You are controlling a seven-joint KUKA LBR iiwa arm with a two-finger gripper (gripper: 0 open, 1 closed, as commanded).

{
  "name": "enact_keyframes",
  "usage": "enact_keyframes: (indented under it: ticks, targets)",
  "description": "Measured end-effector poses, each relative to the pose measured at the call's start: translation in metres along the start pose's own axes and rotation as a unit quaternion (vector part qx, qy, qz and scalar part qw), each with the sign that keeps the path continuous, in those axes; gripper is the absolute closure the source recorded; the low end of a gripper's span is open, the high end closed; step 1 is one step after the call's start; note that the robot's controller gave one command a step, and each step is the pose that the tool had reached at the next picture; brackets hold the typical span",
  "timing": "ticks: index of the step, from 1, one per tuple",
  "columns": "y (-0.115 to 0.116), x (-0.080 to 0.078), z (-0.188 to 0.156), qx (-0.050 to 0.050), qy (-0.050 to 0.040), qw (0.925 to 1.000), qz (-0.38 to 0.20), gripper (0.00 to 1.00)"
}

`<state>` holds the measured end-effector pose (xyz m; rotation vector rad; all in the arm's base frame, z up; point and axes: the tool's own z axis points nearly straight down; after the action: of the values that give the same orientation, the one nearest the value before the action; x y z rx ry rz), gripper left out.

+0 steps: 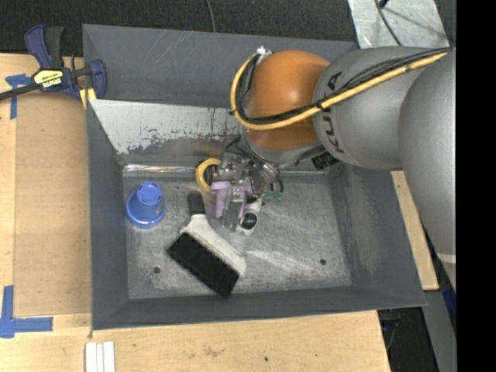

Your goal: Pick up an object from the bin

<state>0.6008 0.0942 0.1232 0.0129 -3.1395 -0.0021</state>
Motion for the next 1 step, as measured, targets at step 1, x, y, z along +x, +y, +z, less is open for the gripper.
enact_keyframes:
  ticks: [1]
  targets:
    - [-0.0073,-0.0021,-0.0333,0.000,-0.0059,1.0000,0.007,1.00]
